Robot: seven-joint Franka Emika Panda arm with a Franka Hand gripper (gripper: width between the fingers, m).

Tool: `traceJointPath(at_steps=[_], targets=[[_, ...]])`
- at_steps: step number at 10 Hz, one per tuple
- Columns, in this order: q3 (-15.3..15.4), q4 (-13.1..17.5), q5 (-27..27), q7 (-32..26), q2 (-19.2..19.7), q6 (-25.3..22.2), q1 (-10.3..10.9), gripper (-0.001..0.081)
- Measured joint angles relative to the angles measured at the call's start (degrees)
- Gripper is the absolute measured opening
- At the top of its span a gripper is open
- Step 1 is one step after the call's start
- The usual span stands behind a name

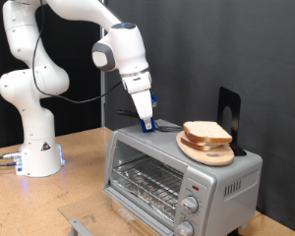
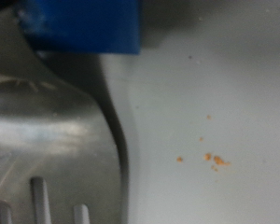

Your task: Make a piece of toast with the oven

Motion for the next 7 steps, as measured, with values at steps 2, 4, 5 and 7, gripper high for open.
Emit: traceJointPath(at_steps=[2, 4, 5, 7], targets=[[0.32, -0.30, 0.00, 0.03, 0.06, 0.62, 0.00, 0.0714], [0.63, -0.47, 0.05, 0.15, 0.17, 1.35, 0.00, 0.0579], [0.80, -0.47, 0.11, 0.25, 0.17, 1.75, 0.00, 0.0437], [1.17, -0.47, 0.12, 0.72, 0.18, 1.99, 0.00, 0.0437]])
